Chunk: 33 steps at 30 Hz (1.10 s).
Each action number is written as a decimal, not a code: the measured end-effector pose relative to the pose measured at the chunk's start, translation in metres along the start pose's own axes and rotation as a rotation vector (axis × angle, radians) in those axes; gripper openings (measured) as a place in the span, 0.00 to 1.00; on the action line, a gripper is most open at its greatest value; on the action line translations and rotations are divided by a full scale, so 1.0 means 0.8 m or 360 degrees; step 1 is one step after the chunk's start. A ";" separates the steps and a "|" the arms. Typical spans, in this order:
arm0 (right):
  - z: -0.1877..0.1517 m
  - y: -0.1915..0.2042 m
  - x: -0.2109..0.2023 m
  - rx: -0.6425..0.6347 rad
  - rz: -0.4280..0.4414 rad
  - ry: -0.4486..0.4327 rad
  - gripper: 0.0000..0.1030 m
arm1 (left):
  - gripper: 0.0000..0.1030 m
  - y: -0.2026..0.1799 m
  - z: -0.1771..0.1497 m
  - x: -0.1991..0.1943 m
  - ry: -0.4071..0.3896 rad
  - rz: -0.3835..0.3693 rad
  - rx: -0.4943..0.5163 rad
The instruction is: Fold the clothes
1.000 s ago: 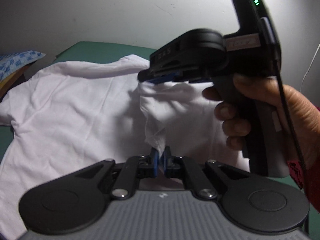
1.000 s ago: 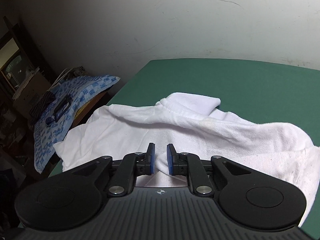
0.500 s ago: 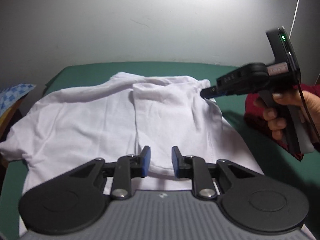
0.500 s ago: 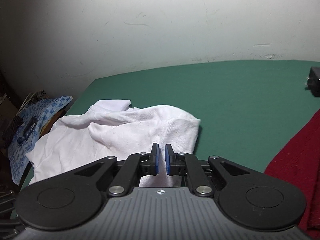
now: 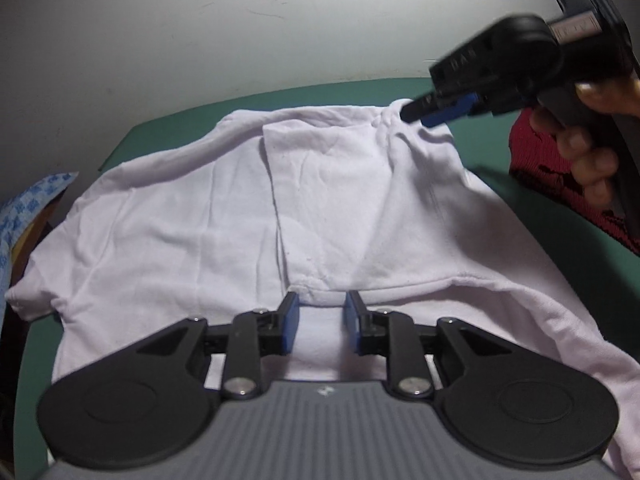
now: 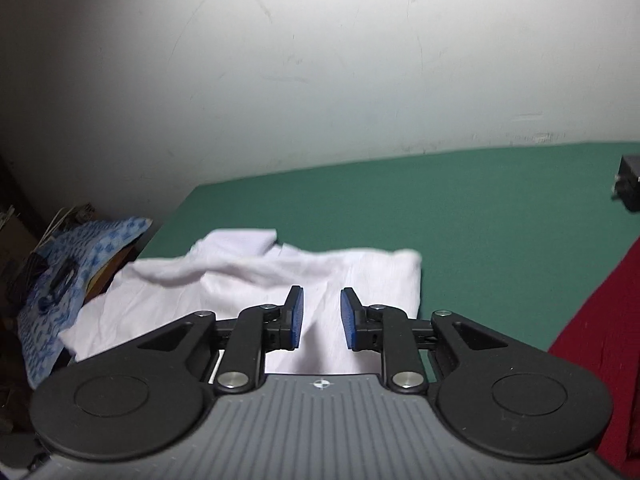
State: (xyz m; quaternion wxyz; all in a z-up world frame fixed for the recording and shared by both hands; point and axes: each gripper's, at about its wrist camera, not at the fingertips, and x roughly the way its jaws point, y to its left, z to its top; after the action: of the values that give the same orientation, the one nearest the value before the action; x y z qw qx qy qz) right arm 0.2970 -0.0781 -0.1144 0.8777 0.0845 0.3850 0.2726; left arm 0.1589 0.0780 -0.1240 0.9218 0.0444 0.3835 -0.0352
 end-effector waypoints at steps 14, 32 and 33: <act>-0.146 0.010 -0.182 0.0171 -0.0012 0.0033 0.26 | 0.31 -0.001 0.035 0.025 0.0044 -0.0197 0.0178; -0.420 0.116 -0.366 0.0565 -0.0682 -0.0050 0.45 | 0.82 0.032 0.027 0.042 -0.0025 -0.0205 0.0128; -0.420 0.117 -0.363 0.0561 -0.0678 -0.0067 0.45 | 0.82 0.033 0.028 0.042 -0.0019 -0.0204 0.0118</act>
State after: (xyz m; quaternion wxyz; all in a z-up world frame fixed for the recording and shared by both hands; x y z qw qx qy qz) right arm -0.1456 -0.1783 -0.1295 0.8948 0.1588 0.4173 0.0090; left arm 0.2009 0.1004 -0.1312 0.9176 0.0536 0.3786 -0.1087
